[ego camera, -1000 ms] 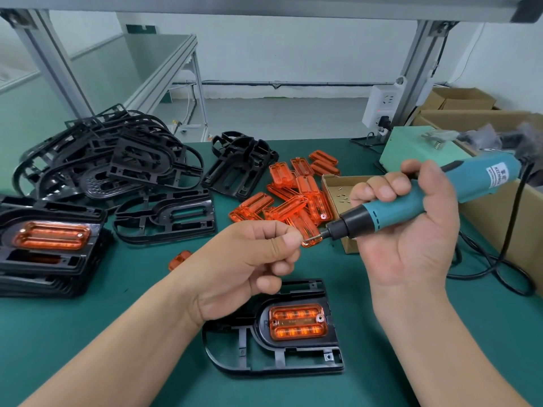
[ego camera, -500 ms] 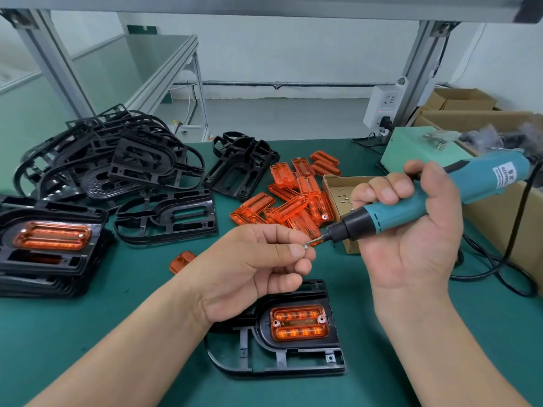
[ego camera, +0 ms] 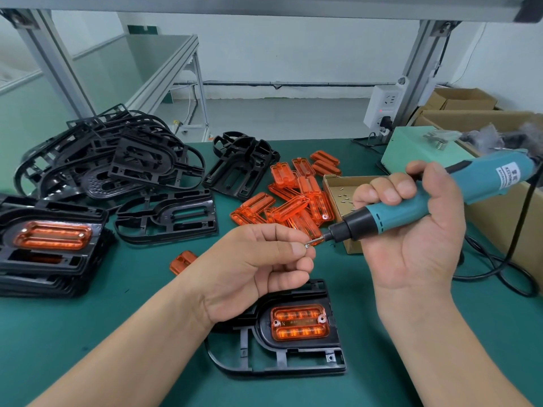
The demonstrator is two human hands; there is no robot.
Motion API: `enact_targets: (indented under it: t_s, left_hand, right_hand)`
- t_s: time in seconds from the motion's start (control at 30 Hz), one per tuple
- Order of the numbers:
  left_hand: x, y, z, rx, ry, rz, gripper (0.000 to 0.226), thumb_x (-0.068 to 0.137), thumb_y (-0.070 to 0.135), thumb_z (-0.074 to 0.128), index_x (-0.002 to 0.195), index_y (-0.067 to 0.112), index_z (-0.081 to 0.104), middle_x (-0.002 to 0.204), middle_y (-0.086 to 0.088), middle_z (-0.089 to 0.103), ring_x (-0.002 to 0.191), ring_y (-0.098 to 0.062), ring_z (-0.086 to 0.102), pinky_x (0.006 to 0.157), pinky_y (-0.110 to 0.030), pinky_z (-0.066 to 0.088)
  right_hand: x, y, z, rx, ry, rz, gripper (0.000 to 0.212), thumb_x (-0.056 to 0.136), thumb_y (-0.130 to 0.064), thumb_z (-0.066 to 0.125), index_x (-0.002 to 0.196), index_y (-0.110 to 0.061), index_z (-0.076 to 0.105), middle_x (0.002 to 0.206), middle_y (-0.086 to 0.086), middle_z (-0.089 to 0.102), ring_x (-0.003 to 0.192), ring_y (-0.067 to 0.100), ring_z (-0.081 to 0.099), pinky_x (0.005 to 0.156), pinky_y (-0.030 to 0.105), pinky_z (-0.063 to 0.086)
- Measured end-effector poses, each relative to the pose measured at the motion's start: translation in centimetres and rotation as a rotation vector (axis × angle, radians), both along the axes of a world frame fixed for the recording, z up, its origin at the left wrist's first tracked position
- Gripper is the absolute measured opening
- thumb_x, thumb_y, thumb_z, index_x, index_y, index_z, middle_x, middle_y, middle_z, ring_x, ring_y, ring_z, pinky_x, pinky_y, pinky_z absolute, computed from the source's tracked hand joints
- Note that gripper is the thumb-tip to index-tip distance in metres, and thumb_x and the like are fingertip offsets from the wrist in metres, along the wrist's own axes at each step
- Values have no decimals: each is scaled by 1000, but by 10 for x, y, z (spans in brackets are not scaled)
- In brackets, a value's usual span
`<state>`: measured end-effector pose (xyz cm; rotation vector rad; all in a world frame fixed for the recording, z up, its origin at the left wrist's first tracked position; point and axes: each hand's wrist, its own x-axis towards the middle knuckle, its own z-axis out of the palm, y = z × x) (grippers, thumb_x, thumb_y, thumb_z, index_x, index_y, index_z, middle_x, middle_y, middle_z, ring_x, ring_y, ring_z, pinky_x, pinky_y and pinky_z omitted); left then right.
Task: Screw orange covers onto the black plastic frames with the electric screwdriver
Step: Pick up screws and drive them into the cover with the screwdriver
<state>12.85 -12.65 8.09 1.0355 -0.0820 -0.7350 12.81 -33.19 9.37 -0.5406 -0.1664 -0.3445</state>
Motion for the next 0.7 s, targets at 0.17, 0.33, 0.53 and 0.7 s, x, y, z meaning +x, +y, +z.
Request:
enact_targets:
  t_s: [0.17,0.33,0.53,0.7]
  left_hand:
    - [0,0,-1,-8,13,3,14,85,-1,76,98,4,76,94,-19,72,76,-20,72,66,-26,62]
    - [1,1,-1,-1,3,8,15,85,-1,76,99,3,76,95,-19,73,76,-21,73,66,-27,63]
    - [0,0,-1,12,1,8,15,84,-1,77,98,3,76,94,-20,73,77,-22,73,66,-26,63]
    - [0,0,-2,5,6,25,16,83,0,78,98,3,77,94,-20,73,76,-21,73,66,-26,63]
  right_hand:
    - [-1,-1,-1,1,8,-3,11,102,-21,57,93,-16,58,70,-5,48,64,11,44,72,29,44]
    - [-1,-3,-2,3,7,-11,11,103,-21,57,93,-15,58,71,-5,48,64,11,44,73,29,44]
    - [-2,-2,-3,-5,3,-12,10,102,-21,58,94,-15,58,71,-4,49,65,12,44,73,29,44]
    - [-2,-1,-3,-16,-5,-8,10,102,-21,57,93,-15,58,70,-5,49,64,11,44,72,29,45]
